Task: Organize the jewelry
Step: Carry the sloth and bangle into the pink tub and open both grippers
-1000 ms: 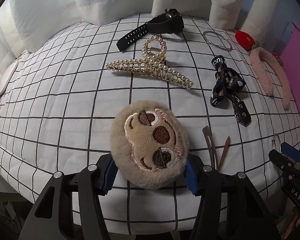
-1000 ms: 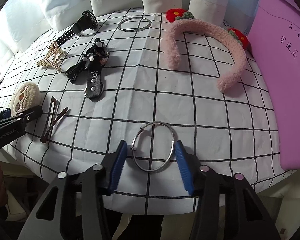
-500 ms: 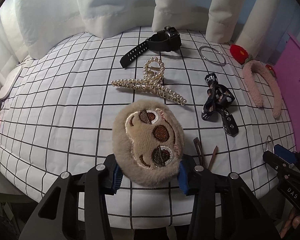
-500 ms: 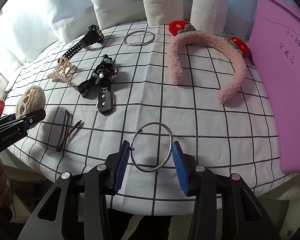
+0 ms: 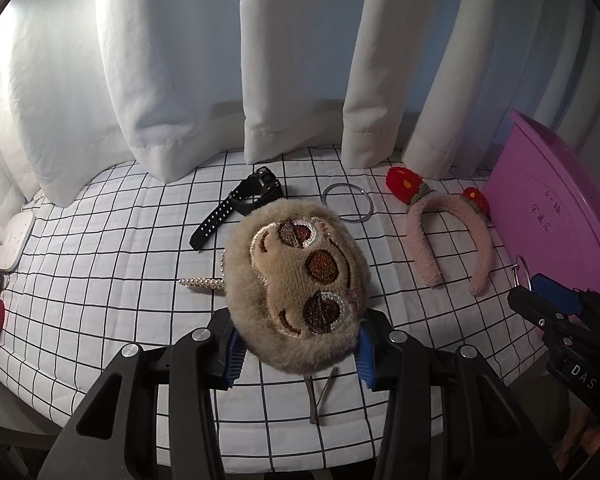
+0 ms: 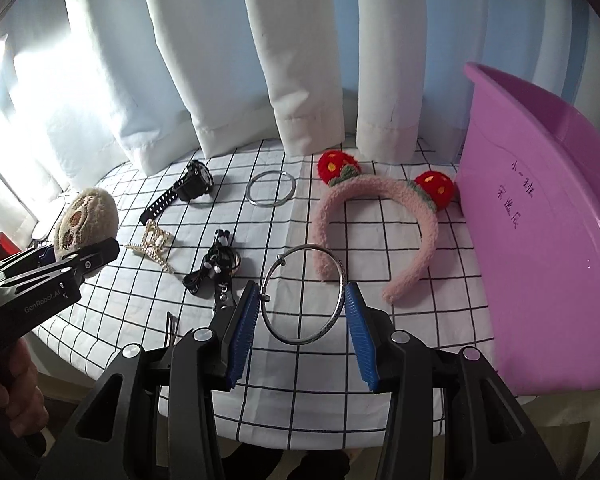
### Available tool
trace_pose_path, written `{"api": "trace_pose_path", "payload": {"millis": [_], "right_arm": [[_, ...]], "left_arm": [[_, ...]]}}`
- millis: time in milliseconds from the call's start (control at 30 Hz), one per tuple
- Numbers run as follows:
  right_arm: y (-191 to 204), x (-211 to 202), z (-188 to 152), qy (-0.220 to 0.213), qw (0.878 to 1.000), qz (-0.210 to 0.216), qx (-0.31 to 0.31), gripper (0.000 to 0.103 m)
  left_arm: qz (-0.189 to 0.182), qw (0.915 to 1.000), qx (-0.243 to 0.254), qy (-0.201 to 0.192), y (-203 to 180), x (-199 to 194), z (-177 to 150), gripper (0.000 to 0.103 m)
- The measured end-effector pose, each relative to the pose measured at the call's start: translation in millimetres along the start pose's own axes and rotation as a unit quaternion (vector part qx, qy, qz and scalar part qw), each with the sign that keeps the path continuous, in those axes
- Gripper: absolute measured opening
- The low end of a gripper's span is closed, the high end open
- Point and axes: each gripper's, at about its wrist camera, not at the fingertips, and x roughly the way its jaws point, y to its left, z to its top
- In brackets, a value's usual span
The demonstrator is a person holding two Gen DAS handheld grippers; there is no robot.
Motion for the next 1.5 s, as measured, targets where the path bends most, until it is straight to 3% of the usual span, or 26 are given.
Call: {"api": "trace_pose_path", "payload": {"millis": [300, 633, 933, 1133, 1500], "right_arm": [[-64.6, -62.1, 35.7, -0.074, 0.996, -0.035, 0.037, 0.043], [-159.7, -106.1, 49.2, -0.107, 0.987, -0.092, 0.083, 0.043], [-238.1, -115.7, 41.8, -0.091, 0.98, -0.122, 0.125, 0.043], [-268.0, -99.8, 30.5, -0.065, 0.98, -0.123, 0.141, 0.043], [-288.6, -77.3, 16.5, -0.022, 0.981, -0.113, 0.157, 0.043]], "left_arm": [[-0.064, 0.9952, 0.054, -0.051, -83.8, -24.8, 51.7, 0.042], [-0.12, 0.984, 0.111, -0.073, -189.0, -28.6, 89.6, 0.043], [-0.155, 0.9745, 0.148, -0.066, -272.9, -14.0, 105.1, 0.042], [-0.17, 0.9719, 0.16, -0.032, -319.0, 7.6, 108.0, 0.043], [-0.152, 0.9731, 0.172, 0.019, -350.2, 48.2, 101.9, 0.043]]}}
